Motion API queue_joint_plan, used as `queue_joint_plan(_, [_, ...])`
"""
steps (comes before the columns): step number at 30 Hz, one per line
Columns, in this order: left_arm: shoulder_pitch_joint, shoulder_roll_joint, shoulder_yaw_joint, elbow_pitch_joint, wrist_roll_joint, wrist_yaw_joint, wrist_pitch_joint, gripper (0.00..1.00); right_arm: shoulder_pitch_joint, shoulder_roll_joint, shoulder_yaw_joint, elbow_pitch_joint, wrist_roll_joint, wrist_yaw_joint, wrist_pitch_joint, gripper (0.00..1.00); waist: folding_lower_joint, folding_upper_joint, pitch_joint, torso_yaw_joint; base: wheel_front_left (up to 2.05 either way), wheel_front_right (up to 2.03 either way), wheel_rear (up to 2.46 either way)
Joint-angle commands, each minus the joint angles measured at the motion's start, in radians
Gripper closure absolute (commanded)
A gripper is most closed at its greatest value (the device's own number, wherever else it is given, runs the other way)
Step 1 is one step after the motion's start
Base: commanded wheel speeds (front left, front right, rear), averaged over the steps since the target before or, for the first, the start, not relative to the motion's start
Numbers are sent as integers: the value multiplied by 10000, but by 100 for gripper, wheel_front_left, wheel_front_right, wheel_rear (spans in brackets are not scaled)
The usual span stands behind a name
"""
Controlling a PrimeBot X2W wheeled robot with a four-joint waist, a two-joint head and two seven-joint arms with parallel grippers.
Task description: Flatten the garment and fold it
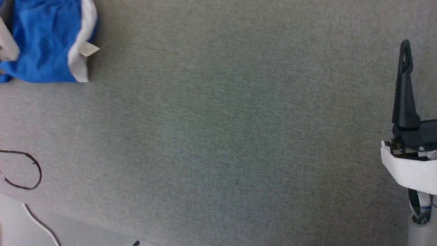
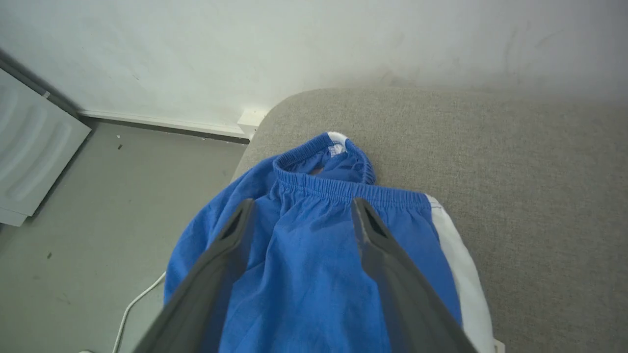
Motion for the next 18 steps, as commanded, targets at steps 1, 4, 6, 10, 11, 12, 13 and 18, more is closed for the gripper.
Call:
queue_joint_plan(1, [-350,313,-220,184,-329,-55,347,0,-211,-26,3,-171,-84,-19,-89,0,-2,0,795,-371,0,0,0])
queue_joint_plan(4, [-663,918,-958,303,-1550,-89,1691,0,-401,-47,96,-379,-155,-20,-152,0,-2,0,1252,-542,0,0,0])
queue_joint_plan(6, [-803,1309,-1350,402,-2329,-112,2621,0,-507,-60,143,-497,-201,-20,-194,0,-2,0,1521,-632,0,0,0])
queue_joint_plan(10, [-945,1963,-2052,553,-3578,-157,4127,0,-678,-74,215,-759,-290,-21,-277,0,-2,0,1995,-736,0,0,0])
queue_joint_plan(11, [-942,2035,-2156,598,-3805,-163,4281,0,-721,-79,238,-809,-305,-21,-289,0,-2,0,2088,-763,0,0,0])
queue_joint_plan(12, [-882,2028,-2200,637,-4014,-163,4325,0,-751,-82,262,-818,-309,-21,-289,0,-2,0,2129,-801,0,0,0])
queue_joint_plan(13, [-805,2016,-2279,700,-4156,-164,4361,0,-783,-82,288,-813,-309,-21,-289,0,-2,0,2168,-842,0,0,0])
queue_joint_plan(18, [-409,1854,-3064,754,-4456,-164,4385,0,-813,-79,304,-703,-321,-21,-289,0,-2,0,2156,-895,0,0,0])
